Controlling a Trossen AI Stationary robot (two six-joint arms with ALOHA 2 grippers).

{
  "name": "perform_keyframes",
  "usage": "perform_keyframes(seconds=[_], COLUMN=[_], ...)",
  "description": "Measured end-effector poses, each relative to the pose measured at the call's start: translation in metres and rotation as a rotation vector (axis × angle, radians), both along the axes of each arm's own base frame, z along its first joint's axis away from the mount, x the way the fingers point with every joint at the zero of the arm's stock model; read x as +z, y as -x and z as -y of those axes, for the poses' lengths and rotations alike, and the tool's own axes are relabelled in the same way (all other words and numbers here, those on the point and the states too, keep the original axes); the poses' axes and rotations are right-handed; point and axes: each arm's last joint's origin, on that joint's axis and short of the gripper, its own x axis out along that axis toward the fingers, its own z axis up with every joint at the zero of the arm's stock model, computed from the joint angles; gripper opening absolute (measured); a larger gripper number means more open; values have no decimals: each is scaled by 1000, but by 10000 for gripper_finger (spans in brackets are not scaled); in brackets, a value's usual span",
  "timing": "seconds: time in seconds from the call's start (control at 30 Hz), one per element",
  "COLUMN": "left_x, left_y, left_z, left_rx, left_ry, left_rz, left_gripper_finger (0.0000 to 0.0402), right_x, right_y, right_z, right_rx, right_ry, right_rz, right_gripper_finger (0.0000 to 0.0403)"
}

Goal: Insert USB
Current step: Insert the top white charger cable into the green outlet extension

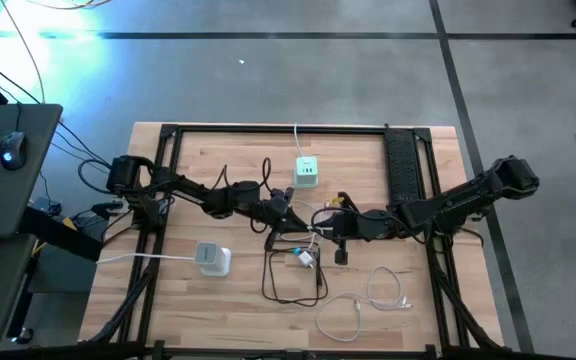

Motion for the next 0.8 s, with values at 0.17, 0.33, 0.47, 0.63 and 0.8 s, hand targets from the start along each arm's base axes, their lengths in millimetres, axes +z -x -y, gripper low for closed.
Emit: perform_keyframes(seconds=[0.17,0.33,0.47,0.63,0.8], left_x=[0,-4,-12,-19,-38], left_y=[0,0,2,12,29], left_z=[0,-5,-10,-17,0], left_rx=[14,29,41,191,482], left_ry=[-17,-35,-56,-98,-179], left_rz=[0,-42,-132,-337,-613], left_gripper_finger=[11,48,77,95,91], right_x=[3,16,24,32,38], right_y=[-1,-5,-7,-10,-12], right_z=[0,8,21,48,90], right_rx=[-19,-76,-143,-247,-350], right_ry=[2,-5,-24,-98,-286], right_rz=[-12,-80,-136,-198,-225], right_gripper_finger=[2,1,0,0,0])
